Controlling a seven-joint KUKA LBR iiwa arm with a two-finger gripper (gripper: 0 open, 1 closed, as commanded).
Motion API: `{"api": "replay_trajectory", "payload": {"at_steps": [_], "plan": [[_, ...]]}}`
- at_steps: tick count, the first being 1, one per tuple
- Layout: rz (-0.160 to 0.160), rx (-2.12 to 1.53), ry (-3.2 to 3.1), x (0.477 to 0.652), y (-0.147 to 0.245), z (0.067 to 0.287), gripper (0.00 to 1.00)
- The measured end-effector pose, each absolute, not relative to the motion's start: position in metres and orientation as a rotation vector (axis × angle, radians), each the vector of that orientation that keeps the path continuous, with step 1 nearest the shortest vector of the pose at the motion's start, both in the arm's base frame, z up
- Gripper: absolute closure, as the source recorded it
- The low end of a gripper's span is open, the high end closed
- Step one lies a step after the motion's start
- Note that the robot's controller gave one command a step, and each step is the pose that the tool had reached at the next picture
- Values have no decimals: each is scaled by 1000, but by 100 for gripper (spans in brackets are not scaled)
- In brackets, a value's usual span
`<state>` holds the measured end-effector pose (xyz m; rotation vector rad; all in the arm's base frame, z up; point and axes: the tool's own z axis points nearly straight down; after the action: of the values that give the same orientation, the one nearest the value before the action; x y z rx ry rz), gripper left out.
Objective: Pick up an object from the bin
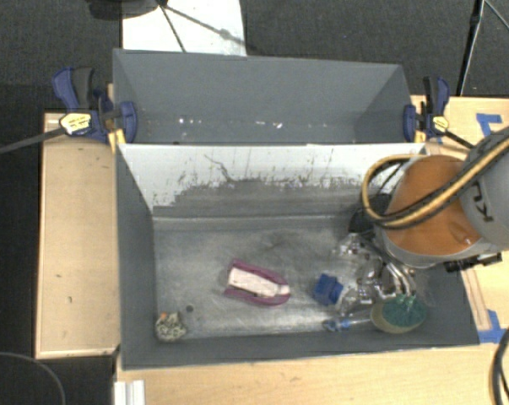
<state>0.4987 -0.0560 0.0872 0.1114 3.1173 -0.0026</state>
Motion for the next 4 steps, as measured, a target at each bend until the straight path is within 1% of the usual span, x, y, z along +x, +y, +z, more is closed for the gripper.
{"api": "replay_trajectory", "payload": {"at_steps": [1,2,3,4], "plan": [[0,105,3136,493,-57,84,100],[0,105,3116,499,-56,87,0],[0,182,3119,494,-37,86,0],[1,206,3130,500,-31,81,0]]}}
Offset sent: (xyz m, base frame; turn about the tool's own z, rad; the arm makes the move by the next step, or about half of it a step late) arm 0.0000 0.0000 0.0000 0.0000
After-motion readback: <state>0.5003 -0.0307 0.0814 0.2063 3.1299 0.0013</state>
